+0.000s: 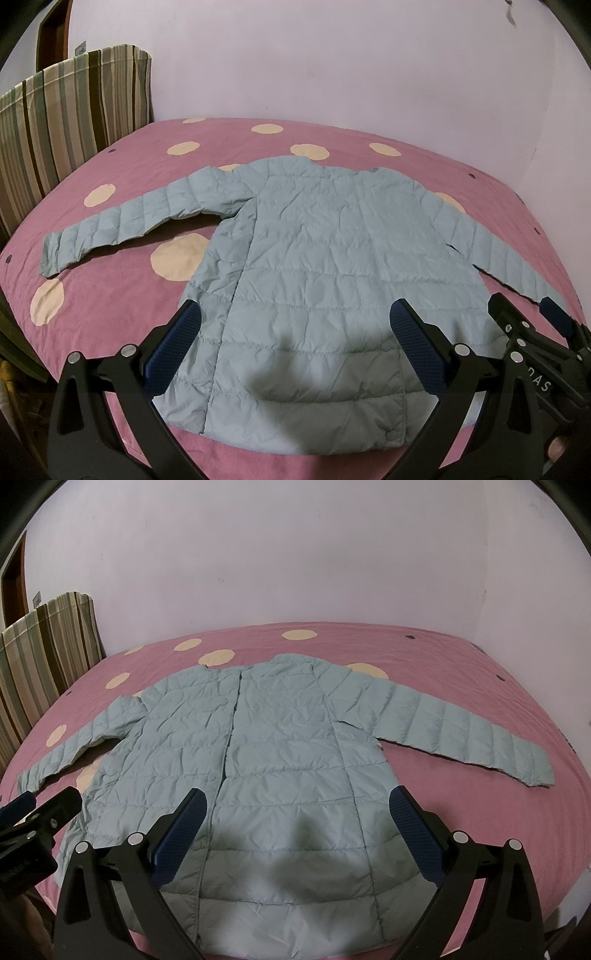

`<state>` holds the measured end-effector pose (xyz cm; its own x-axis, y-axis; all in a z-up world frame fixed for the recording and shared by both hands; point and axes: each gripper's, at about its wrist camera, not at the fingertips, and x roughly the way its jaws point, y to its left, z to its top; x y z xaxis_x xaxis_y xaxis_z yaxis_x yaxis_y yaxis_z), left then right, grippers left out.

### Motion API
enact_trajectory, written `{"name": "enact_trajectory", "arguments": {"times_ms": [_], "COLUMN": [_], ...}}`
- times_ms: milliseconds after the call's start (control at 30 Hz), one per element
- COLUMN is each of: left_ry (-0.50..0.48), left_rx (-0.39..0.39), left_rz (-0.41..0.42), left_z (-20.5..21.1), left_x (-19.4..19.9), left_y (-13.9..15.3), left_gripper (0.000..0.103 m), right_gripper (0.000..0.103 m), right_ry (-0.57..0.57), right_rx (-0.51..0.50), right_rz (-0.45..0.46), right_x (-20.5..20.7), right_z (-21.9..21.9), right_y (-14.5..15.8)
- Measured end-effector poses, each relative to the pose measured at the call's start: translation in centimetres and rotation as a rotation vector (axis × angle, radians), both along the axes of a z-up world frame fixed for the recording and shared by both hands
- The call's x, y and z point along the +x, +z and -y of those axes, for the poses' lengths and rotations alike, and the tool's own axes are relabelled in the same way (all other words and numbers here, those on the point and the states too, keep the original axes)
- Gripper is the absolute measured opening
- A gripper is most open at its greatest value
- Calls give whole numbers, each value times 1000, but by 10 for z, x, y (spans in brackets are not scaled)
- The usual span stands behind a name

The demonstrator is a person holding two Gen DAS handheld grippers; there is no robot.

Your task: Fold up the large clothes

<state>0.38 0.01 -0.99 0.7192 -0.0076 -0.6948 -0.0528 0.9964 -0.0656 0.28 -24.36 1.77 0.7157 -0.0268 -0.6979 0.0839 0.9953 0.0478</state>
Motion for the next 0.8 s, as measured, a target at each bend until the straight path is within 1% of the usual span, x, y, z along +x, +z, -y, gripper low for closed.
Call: {"name": "enact_trajectory", "arguments": {"times_ms": [800], "left_ry": [0], "left_rx": [-5], "left_rz": [-14], "left_z": [1], "left_x": [2], "left_y": [0], "left_gripper": [101], "right_gripper": [98], "right_ry": [2], "right_rx": [0], "right_rz": [-1], "right_x": [-1], "right_z": [-1], "right_y": [-1]}}
